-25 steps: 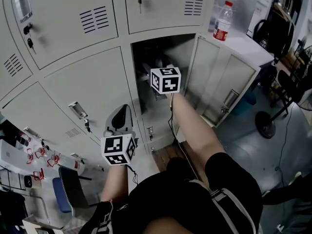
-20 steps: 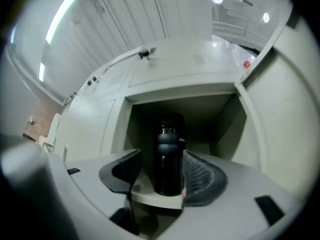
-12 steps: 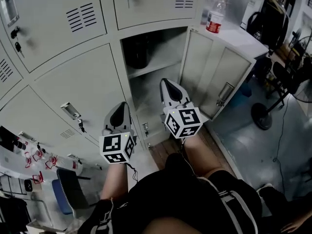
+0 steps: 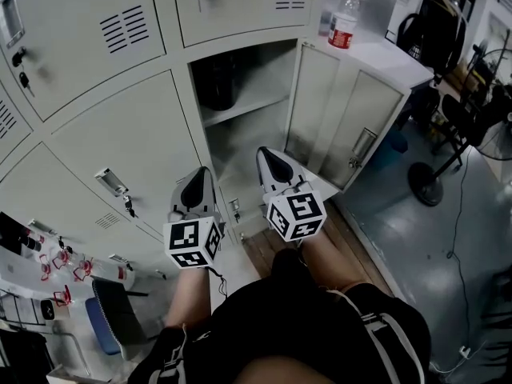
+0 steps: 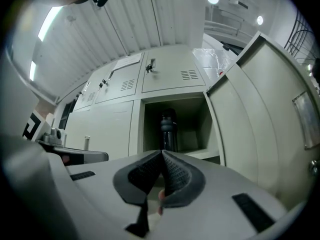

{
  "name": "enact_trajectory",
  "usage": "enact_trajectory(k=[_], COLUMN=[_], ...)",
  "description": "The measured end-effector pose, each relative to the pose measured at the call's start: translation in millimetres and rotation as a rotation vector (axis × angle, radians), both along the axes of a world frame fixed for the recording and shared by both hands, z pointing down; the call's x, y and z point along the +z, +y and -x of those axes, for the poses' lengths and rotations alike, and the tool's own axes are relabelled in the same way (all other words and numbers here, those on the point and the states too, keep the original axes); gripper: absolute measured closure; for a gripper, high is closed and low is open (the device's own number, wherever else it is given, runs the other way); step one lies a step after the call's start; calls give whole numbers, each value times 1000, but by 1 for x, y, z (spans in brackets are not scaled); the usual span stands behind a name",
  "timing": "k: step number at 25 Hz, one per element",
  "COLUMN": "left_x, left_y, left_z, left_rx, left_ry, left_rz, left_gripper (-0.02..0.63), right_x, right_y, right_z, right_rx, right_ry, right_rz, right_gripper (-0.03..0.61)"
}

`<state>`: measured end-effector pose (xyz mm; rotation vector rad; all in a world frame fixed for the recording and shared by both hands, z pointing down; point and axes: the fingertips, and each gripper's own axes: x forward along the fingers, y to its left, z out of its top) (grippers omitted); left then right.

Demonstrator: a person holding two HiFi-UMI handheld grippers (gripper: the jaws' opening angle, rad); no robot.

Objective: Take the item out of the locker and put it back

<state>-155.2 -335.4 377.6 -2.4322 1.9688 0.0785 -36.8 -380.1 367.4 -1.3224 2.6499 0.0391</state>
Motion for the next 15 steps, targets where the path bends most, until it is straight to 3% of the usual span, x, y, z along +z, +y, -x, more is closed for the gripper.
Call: enact_trajectory(k=[15], left_x=[-2], left_y=[6], left_z=[1], left_rx=[-3], left_ry=[-6], left_rz=[-6], left_gripper=[600], right_x=[-5], right_y=[8], right_z=[5], right_rx=[-13], right_ry=[-2], right_rz=[-10], right_gripper=[566])
